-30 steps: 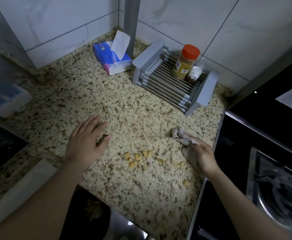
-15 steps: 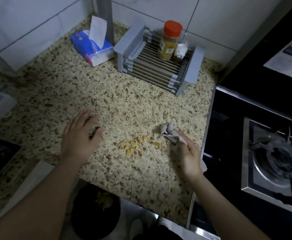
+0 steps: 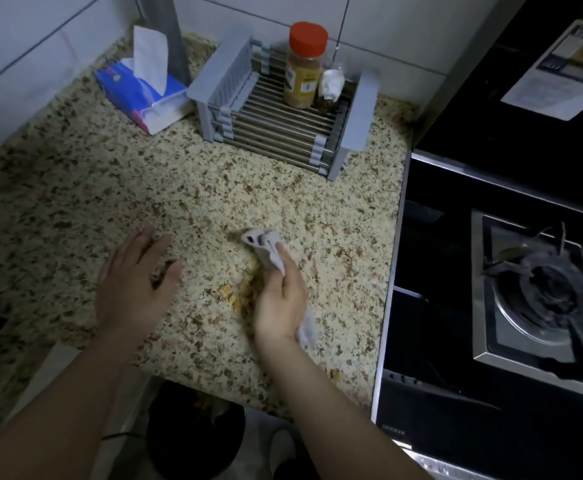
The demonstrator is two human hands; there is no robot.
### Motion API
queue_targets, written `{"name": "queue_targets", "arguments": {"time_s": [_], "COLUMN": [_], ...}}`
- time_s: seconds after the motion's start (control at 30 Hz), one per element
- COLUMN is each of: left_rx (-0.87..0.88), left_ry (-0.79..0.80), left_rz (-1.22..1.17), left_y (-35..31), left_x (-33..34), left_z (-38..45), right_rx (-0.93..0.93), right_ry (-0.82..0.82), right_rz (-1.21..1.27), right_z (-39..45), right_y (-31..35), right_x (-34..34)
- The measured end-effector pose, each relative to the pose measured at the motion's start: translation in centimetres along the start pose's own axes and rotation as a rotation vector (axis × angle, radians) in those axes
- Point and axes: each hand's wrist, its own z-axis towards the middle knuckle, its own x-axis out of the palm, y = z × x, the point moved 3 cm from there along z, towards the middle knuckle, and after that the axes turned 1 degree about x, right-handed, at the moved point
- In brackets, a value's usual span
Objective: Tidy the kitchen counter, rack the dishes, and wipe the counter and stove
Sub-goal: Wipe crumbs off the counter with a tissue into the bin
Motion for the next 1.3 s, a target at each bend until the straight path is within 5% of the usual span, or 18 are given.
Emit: {"name": "queue_targets", "arguments": {"time_s": [0.13,0.5,0.7,0.87,1.3], "left_rx": [-0.004,-0.007,0.002,0.002,-0.001], "left_ry": [-0.008,0.0,-0.006,-0.004,0.015], "left_rz": [0.01,0.0,-0.009,-0.007,-0.021], "left_y": [0.0,-0.4,0.0,0.1,0.2], "left_x": [0.1,-0.4,0.0,0.1,0.0], "left_z": [0.0,-0.2,-0.1,0.0,0.1], "right_rx": [0.157,0.009,0.01,-0.062,-0.106], "right_ry": [0.194,0.117,-0.157,-0.101,-0.344], "right_rz": [0.287,0.729,0.495,0.211,0.213], "right_z": [0.5,1.6,-0.2,-3.0,-5.2], "right_y": [1.6,4.0,0.5,-3.4,-4.5], "right_x": [0.8,-7.6,-12.1,-12.4,-8.2]}}
